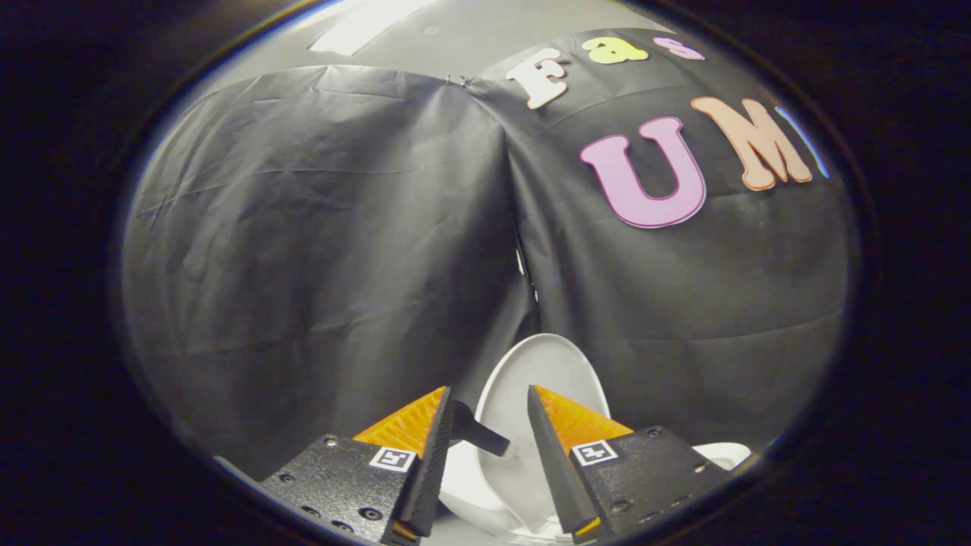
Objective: Open the toilet lid.
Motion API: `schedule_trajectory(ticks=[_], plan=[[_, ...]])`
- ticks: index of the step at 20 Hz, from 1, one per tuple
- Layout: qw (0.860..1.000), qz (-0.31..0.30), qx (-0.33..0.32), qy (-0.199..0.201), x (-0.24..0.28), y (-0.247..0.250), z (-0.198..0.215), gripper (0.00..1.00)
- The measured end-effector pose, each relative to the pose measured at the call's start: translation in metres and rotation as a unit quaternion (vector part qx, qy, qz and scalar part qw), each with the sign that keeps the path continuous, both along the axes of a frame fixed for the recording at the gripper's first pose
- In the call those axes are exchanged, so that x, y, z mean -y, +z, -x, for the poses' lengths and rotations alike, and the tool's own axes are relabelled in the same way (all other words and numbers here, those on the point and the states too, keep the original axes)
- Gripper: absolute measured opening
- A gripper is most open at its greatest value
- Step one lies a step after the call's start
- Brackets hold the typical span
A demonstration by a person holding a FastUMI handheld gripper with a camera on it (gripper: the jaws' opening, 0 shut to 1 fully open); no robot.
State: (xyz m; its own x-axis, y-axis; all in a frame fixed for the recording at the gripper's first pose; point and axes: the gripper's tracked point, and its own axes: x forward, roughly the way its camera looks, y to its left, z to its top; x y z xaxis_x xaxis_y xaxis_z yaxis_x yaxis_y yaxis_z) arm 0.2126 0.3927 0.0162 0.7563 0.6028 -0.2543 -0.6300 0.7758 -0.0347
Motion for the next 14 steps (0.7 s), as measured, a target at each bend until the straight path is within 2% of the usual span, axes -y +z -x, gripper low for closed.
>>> schedule_trajectory(ticks=[6,14], plan=[[0.998,0.003,-0.006,-0.063,0.092,0.016,-0.007,0.61],[0.994,0.031,0.001,-0.104,0.234,0.024,0.004,0.6]])
